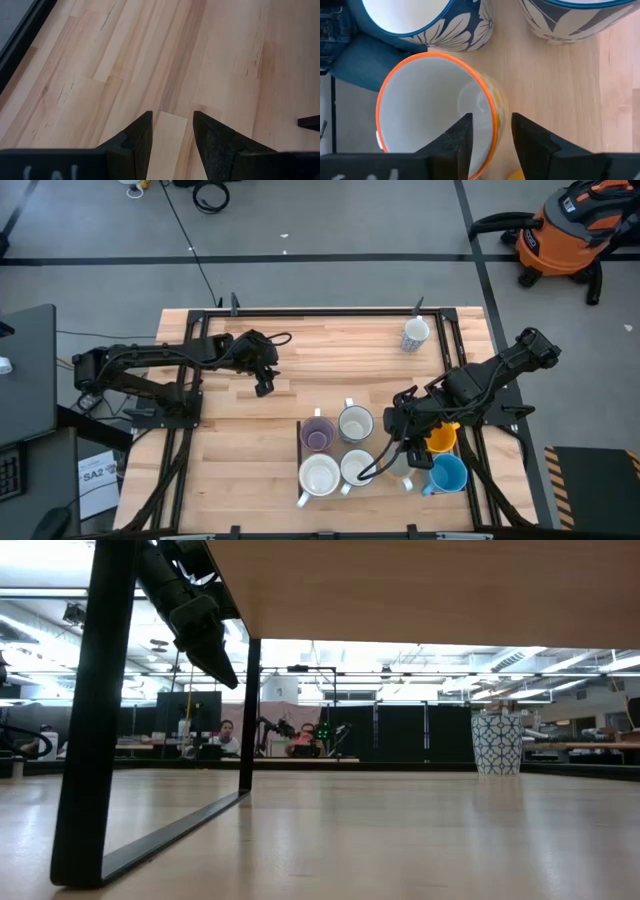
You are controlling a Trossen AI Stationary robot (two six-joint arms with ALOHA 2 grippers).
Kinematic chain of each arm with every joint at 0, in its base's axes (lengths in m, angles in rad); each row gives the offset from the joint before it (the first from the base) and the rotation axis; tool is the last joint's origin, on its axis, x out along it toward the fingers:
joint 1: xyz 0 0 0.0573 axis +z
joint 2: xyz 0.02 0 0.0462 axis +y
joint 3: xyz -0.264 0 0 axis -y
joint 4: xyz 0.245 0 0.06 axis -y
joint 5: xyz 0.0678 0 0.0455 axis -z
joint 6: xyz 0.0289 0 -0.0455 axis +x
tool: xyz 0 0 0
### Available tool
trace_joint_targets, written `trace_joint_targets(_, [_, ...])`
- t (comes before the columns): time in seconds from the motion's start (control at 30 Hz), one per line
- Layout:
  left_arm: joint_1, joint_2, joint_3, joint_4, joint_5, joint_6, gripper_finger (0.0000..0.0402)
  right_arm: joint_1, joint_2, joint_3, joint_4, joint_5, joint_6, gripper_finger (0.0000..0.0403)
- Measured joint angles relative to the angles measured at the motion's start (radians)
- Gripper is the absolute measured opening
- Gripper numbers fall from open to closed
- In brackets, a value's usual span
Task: Place coffee mugs
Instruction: Put the white blue patterned mug on the shelf
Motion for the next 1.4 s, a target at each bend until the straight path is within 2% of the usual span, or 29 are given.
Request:
trace_joint_targets(0.2, [0.000,0.000,0.000,0.000,0.000,0.000,0.0149,-0.001,0.000,0.000,0.001,0.014,-0.001,0.0148])
trace_joint_targets(0.47, [0.000,0.000,0.000,0.000,0.000,0.000,0.0149,-0.039,-0.009,0.005,-0.005,-0.028,-0.032,0.0147])
trace_joint_targets(0.83, [0.000,0.000,0.000,0.013,0.000,0.000,0.0149,-0.128,-0.016,0.159,-0.020,-0.062,-0.162,0.0146])
trace_joint_targets(0.93, [0.000,0.000,0.000,0.016,0.000,0.000,0.0149,-0.167,-0.016,0.212,-0.053,-0.023,-0.196,0.0147])
trace_joint_targets(1.13, [0.000,0.000,0.000,0.016,0.000,0.000,0.0149,-0.270,-0.016,0.297,-0.149,0.131,-0.263,0.0147])
trace_joint_targets(1.4, [0.000,0.000,0.000,0.016,0.000,0.001,0.0149,-0.501,-0.016,0.329,-0.310,0.250,-0.369,0.0146])
